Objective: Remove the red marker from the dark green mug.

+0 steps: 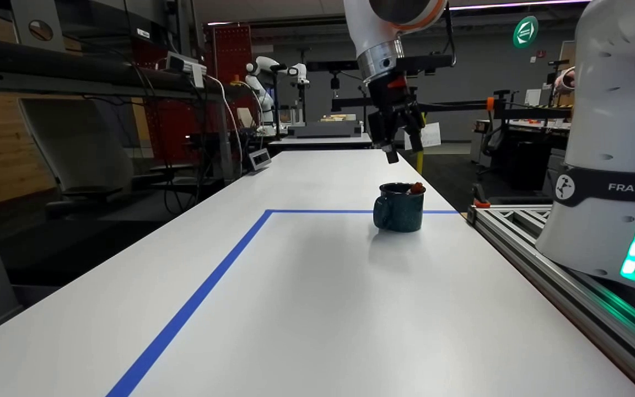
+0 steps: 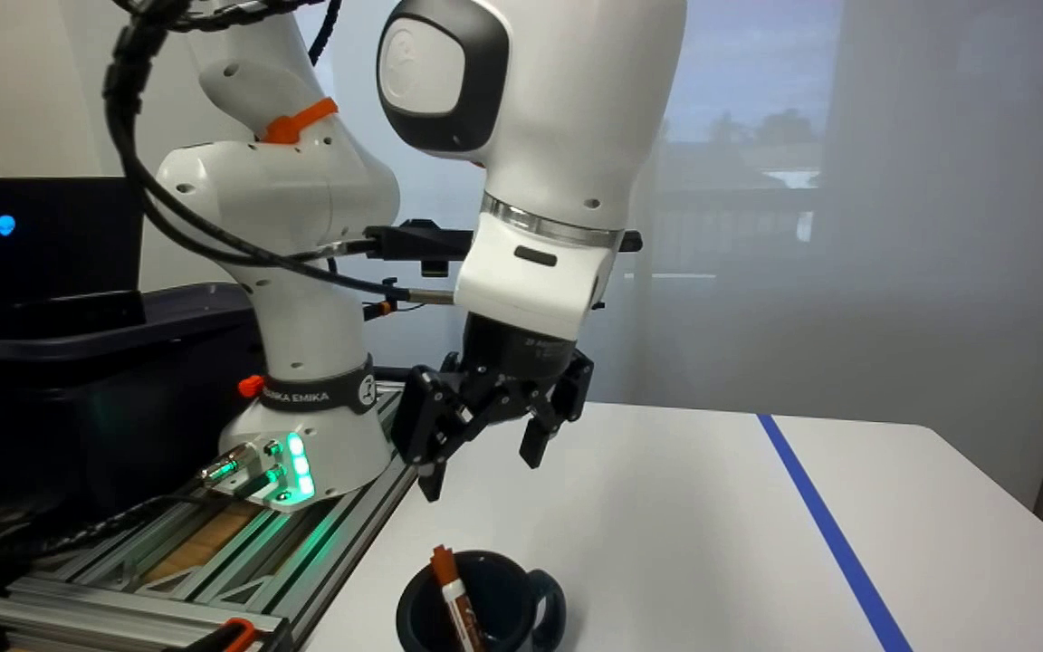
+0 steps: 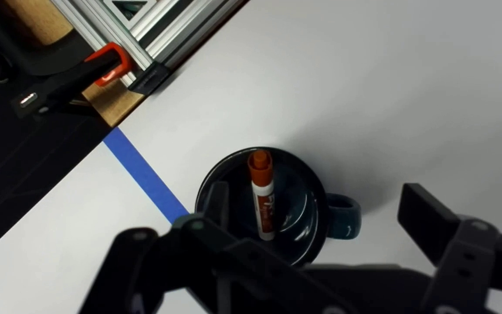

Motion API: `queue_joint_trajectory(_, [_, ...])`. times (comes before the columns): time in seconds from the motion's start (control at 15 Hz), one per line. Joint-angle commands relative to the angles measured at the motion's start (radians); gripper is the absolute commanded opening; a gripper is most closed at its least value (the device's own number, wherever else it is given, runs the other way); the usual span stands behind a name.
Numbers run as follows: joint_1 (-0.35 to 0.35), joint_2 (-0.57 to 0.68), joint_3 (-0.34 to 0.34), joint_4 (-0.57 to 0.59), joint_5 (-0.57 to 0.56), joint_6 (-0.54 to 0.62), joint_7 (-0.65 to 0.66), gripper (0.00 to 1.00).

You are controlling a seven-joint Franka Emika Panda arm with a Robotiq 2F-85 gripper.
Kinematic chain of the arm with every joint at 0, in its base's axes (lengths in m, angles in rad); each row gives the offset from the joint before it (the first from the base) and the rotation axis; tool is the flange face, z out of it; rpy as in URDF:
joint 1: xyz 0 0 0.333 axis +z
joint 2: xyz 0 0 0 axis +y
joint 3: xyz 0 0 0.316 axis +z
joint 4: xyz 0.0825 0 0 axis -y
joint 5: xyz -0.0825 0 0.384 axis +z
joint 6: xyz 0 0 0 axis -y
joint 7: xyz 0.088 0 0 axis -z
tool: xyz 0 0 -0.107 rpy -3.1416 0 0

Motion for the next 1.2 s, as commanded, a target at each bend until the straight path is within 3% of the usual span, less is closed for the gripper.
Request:
queue_joint_trajectory(0.0, [0.0, 0.063, -0.023, 0.001, 0.038, 0.041, -0.051, 1.0])
queue_joint_trajectory(0.2, [-0.004, 0.109, -0.039, 0.0, 0.047, 0.068, -0.07, 1.0])
queue_joint_trajectory(0.4, [-0.005, 0.141, -0.057, 0.001, 0.064, 0.083, -0.094, 0.65])
queue_joint_trajectory(0.73, [-0.007, 0.182, -0.081, 0.001, 0.086, 0.101, -0.134, 0.27])
queue_joint_trajectory(1.13, [-0.016, 0.207, -0.109, 0.001, 0.085, 0.103, -0.163, 0.35])
